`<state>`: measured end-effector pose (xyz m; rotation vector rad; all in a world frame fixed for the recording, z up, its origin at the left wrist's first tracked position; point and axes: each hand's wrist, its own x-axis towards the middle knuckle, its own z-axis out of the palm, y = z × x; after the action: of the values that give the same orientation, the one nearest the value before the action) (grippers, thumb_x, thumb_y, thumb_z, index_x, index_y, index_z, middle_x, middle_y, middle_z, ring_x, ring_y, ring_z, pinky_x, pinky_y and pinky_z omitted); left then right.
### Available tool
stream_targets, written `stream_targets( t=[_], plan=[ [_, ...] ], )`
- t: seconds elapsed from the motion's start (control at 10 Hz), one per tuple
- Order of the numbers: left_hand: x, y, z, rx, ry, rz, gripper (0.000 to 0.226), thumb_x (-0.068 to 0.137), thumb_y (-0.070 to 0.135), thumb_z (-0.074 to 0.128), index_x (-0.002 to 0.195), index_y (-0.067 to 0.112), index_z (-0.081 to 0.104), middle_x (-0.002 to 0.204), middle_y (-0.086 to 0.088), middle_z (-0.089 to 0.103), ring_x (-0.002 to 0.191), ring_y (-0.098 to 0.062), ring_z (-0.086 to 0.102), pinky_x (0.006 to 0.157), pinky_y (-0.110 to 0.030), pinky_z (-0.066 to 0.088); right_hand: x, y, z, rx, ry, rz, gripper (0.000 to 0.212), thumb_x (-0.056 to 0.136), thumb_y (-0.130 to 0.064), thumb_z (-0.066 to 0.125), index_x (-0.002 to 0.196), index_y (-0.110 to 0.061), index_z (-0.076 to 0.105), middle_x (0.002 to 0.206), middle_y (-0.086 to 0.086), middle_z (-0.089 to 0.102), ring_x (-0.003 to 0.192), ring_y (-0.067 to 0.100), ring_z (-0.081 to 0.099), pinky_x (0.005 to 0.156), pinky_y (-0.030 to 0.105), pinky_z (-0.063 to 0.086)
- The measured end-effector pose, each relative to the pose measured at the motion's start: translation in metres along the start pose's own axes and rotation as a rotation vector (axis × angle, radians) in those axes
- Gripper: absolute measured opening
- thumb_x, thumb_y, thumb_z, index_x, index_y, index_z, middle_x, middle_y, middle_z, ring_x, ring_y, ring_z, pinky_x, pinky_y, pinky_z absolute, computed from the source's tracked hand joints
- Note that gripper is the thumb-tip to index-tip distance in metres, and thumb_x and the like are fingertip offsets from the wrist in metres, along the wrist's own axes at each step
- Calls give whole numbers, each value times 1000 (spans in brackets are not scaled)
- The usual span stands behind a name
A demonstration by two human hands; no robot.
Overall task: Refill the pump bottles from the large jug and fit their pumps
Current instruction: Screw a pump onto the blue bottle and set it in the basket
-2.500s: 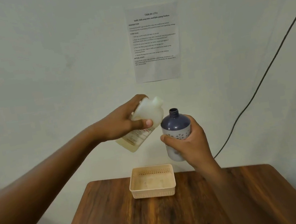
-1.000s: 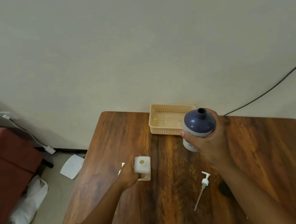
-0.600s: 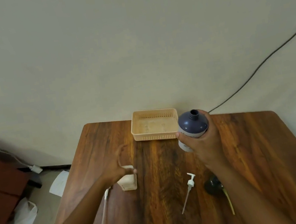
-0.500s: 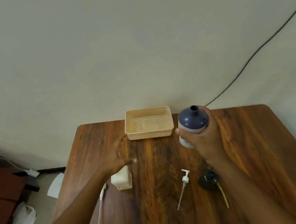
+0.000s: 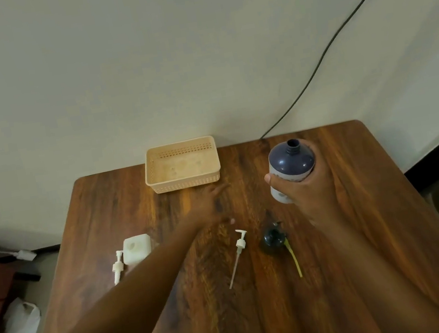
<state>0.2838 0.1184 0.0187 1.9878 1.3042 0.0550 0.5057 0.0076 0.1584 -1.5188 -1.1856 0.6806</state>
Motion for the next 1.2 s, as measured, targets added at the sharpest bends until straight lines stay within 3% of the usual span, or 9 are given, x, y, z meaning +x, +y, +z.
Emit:
stream_targets(
  t=[0.1,0.2,0.3,0.4,0.5,0.8,1.0,1.1,1.2],
  plan=[
    [9,9,28,192,-137,-43,98,83,45,82,162,26,27,168,-14,24,154,-36,26,124,-50,29,2,7,-10,-28,-33,-7,109,55,-86,65,132,-12,49,122,-13,52,108,10,57,89,-2,37],
    [10,12,60,206,-253,-146,80,87,37,80,153,17,42,158,-12,41,146,-32,40,118,-42,39,6,20,-16,-58,-65,-20,112,57,-83,70,138,-8,48,131,-6,53,117,12,54,102,11,38],
    [6,13,88,169,-291,-221,76,86,28,81,152,17,44,161,-13,34,147,-32,36,117,-44,40,8,31,-17,-117,-30,-25,91,66,-46,86,137,-5,49,133,4,57,120,18,55,90,1,37],
    [2,16,111,150,-169,-241,61,92,24,74,148,19,51,159,-13,34,142,-32,44,116,-45,43,9,42,-15,-103,6,-28,82,66,-23,92,135,-6,51,130,4,59,115,16,58,89,2,41],
    [1,19,125,138,-49,-238,30,100,15,61,129,13,66,138,-10,60,121,-23,61,106,-37,52,8,48,-14,-85,10,-37,81,66,-22,92,134,-9,51,130,1,59,114,13,58,88,3,43],
    [-4,19,102,-43,102,-329,21,101,18,61,120,11,65,122,-8,67,110,-19,64,99,-37,56,9,44,4,-47,-59,-24,80,64,-27,94,130,-26,49,122,-16,57,108,4,58,87,6,46],
    [-13,8,36,-94,290,-306,35,95,14,66,130,10,66,128,-11,68,119,-30,64,93,-26,46,21,19,34,80,-157,60,69,58,-47,90,119,-39,58,107,-22,69,101,5,68,85,30,58],
    [-18,12,-16,-133,369,-235,35,93,8,68,128,5,69,123,-14,70,117,-31,66,99,-35,53,31,-5,49,90,-167,-16,75,55,-61,88,121,-50,54,111,-27,65,104,4,65,87,28,57],
    [-24,16,-57,-163,436,-157,39,92,1,68,131,10,68,118,-13,73,107,-26,69,87,-27,52,40,-36,60,64,-200,-125,73,56,-68,84,116,-69,44,110,-43,57,105,-8,59,78,9,51]
  ],
)
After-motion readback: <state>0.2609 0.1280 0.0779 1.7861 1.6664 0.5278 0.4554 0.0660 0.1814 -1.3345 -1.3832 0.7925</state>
